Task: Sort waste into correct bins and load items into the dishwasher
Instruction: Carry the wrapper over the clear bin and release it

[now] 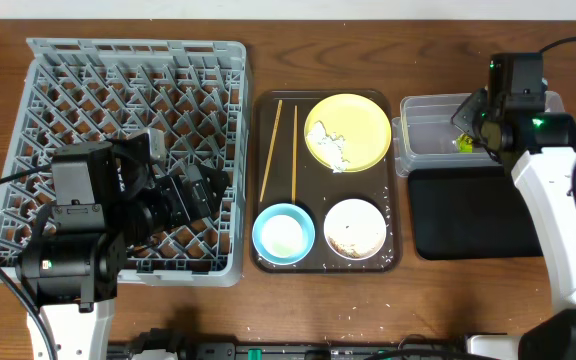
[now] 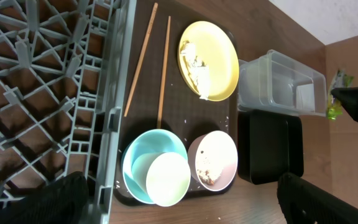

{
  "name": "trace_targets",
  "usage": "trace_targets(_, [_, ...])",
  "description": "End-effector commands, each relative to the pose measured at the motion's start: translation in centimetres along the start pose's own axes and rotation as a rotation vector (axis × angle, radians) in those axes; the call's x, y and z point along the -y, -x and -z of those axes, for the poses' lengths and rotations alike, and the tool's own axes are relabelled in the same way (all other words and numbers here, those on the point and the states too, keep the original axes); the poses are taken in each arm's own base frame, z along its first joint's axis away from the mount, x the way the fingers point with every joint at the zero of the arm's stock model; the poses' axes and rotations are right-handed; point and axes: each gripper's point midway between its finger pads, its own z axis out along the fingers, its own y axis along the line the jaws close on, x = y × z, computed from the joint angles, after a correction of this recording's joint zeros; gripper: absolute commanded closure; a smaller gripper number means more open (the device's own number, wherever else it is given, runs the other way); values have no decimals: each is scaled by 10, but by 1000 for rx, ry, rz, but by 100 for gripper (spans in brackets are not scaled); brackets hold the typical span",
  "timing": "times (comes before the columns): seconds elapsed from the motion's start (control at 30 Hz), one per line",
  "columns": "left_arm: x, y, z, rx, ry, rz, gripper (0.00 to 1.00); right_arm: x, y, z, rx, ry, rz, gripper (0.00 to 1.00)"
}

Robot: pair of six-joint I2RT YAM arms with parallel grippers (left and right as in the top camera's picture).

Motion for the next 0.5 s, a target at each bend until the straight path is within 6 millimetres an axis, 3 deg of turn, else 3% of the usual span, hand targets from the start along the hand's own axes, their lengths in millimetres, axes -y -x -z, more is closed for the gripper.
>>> trace_targets(0.0, [5, 3, 5, 12, -14, -10, 2, 5, -8, -15, -39, -24, -19, 99])
trace_targets(0.13, [5, 3, 5, 12, -14, -10, 2, 2, -16, -25, -78, -18, -54, 99])
trace_targets(0.47, [5, 3, 5, 12, -14, -10, 2, -2, -13, -37, -70, -15, -111, 99])
